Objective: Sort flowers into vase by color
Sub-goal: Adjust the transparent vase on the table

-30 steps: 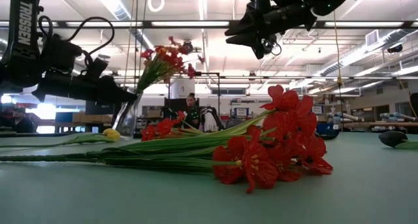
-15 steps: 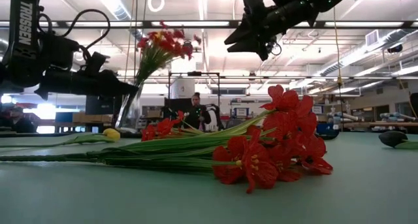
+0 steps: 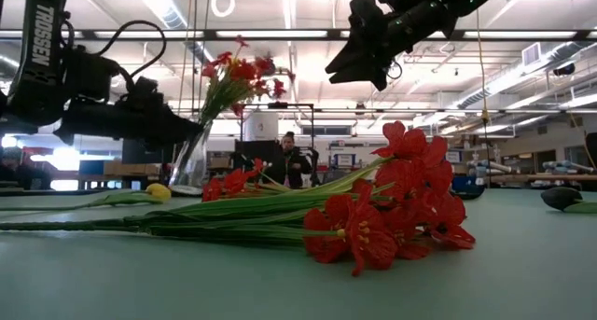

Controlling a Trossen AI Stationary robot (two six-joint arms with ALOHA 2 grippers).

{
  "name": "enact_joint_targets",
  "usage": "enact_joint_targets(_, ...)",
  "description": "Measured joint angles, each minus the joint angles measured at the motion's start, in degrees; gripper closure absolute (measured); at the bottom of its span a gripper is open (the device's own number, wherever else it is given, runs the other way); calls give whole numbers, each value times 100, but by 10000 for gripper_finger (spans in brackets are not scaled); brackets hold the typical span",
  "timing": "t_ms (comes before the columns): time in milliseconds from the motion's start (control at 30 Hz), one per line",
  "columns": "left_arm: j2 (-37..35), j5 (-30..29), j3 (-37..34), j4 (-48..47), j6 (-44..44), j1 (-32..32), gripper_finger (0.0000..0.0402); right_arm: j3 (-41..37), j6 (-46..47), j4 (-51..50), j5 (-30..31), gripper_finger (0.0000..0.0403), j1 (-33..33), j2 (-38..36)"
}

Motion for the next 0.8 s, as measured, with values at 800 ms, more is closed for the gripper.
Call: enact_joint_targets(800, -34, -1852, 1706, 2, -1548, -2144, 211, -2, -1342, -2063, -915, 263, -759, -604)
